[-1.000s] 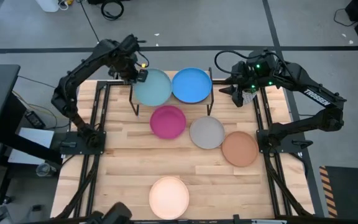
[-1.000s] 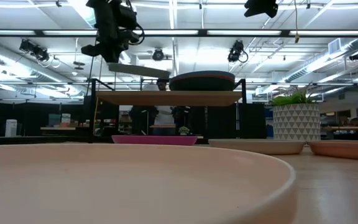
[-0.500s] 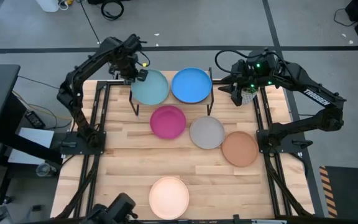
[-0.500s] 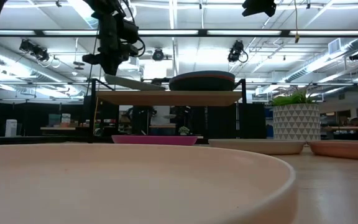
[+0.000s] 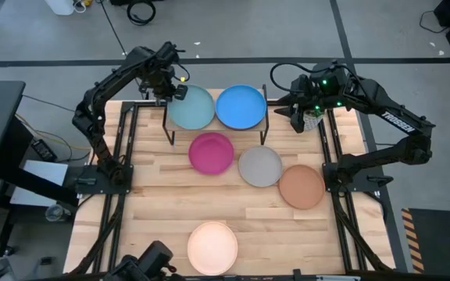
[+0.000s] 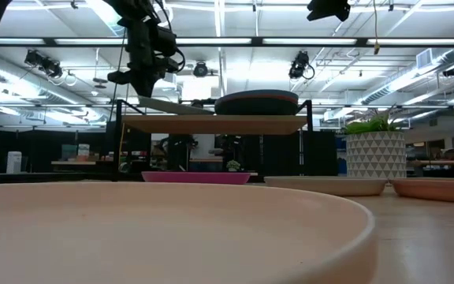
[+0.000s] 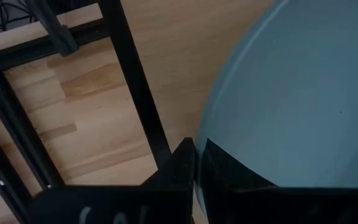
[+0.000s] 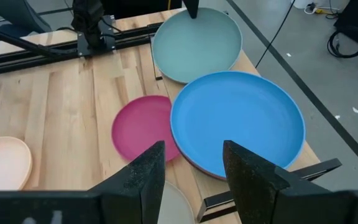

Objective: Place and stack plates onto a shelf
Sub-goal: Put the light green plate on the shelf, then stack the light orange plate on the light green plate on the shelf

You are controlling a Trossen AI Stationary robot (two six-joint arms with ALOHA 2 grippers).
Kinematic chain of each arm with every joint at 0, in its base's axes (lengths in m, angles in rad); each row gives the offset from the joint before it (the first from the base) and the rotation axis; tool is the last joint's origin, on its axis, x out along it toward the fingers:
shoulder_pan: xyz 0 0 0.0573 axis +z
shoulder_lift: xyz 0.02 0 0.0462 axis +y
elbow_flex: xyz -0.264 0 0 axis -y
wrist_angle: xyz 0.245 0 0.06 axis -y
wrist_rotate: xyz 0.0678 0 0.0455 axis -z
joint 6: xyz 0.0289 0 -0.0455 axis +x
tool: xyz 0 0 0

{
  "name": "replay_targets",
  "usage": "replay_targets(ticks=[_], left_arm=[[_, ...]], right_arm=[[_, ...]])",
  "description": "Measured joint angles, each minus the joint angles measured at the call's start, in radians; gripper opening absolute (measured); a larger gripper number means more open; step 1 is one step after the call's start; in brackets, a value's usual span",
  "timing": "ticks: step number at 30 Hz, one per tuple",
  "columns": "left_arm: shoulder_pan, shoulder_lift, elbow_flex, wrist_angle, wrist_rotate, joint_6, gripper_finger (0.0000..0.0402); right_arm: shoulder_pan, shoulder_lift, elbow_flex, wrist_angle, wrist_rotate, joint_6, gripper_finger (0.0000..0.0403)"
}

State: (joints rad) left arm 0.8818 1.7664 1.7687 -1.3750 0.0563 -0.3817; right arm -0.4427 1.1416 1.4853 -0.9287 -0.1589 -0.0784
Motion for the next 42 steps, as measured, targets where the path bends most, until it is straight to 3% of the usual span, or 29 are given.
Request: replay_targets(ticks=[4, 14, 18, 22, 26, 29, 35, 42], left_arm=[[0.000, 0.000, 0.000, 0.006, 0.006, 0.001, 0.0037], [-0.005, 0.000, 0.000, 0.023, 0.006, 0.000, 0.0131], [0.002, -0.011, 0.008, 0.037, 0.027, 0.024, 0.0140], [-0.016, -0.038, 0.063, 0.038, 0.128, 0.148, 0.0141], [-0.151, -0.089, 0.114, 0.039, 0.184, 0.336, 0.0141], [-0.308, -0.120, 0.117, 0.046, 0.187, 0.361, 0.0141], [-0.626, -0.119, 0.066, 0.102, 0.207, 0.190, 0.0141], [-0.918, -0.118, -0.172, 0.370, 0.214, -0.118, 0.0141]], right_arm=[[0.000, 0.000, 0.000, 0.000, 0.000, 0.000, 0.0168], [0.000, 0.000, 0.000, -0.001, 0.000, 0.000, 0.0168], [0.000, 0.000, 0.000, -0.003, 0.000, 0.000, 0.0168], [0.000, 0.000, 0.000, -0.016, 0.000, 0.000, 0.0168], [-0.006, 0.000, 0.000, -0.018, 0.006, 0.000, 0.0168], [-0.021, 0.000, 0.000, -0.018, 0.006, 0.000, 0.0168], [-0.055, 0.000, 0.000, -0.019, 0.008, -0.006, 0.0167], [-0.069, 0.000, 0.000, -0.019, 0.008, -0.055, 0.0167]])
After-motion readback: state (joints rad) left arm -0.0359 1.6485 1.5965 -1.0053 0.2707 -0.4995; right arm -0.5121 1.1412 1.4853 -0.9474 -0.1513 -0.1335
